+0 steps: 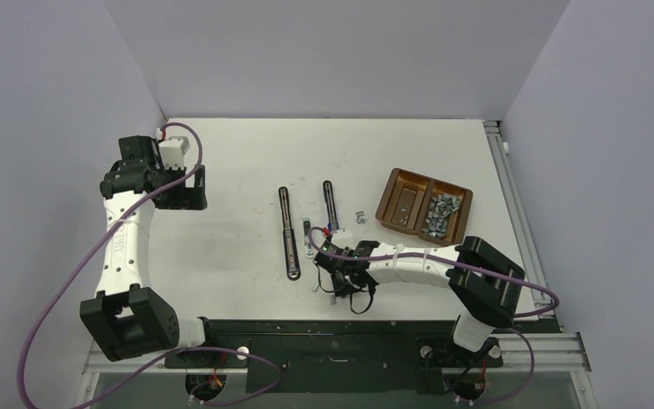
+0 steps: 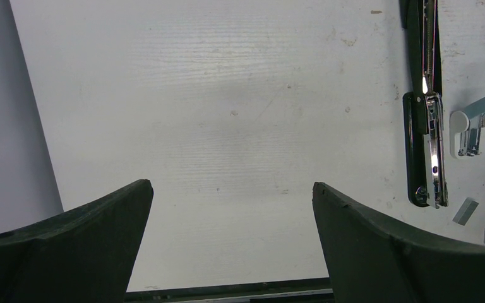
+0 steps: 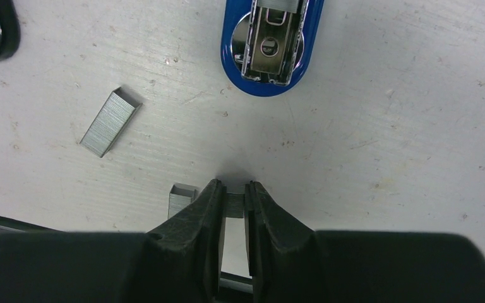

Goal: Load the staples into the stapler
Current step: Pick up the staple from the center of the board.

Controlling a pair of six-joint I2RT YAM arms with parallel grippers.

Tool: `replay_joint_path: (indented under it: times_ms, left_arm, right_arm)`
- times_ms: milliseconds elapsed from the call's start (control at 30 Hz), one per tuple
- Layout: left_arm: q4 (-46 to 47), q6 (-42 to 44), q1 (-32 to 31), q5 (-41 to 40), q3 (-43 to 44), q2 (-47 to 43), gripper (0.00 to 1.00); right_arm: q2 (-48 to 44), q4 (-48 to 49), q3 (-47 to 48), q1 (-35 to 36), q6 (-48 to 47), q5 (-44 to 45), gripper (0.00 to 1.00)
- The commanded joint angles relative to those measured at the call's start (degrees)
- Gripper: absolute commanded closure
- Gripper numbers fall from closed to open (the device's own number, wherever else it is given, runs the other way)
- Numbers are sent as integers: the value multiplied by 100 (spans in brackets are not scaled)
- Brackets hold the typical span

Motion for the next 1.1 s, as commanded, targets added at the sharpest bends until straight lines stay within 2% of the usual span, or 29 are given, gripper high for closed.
replay_joint_path:
  times_ms: [0,133,567,800,1067]
  left_arm:
    - [200,47,47,-9,11,-204,4]
    - [209,64,61,-4,13,-210,4]
    - [356,64,78,107,-55,16,4]
    - [501,25,78,168,-79,225,4]
    - [778,-60,78,227,-152,536,4]
  right_arm:
    - [135,-111,139,39,-36,246,86]
    - [109,-181,243,39,-73,329,91]
    - [6,-430,1375,43,-269,868,91]
    - [558,53,2009,15,-413,1353,92]
    - [989,853,2043,-104,-513,1542,91]
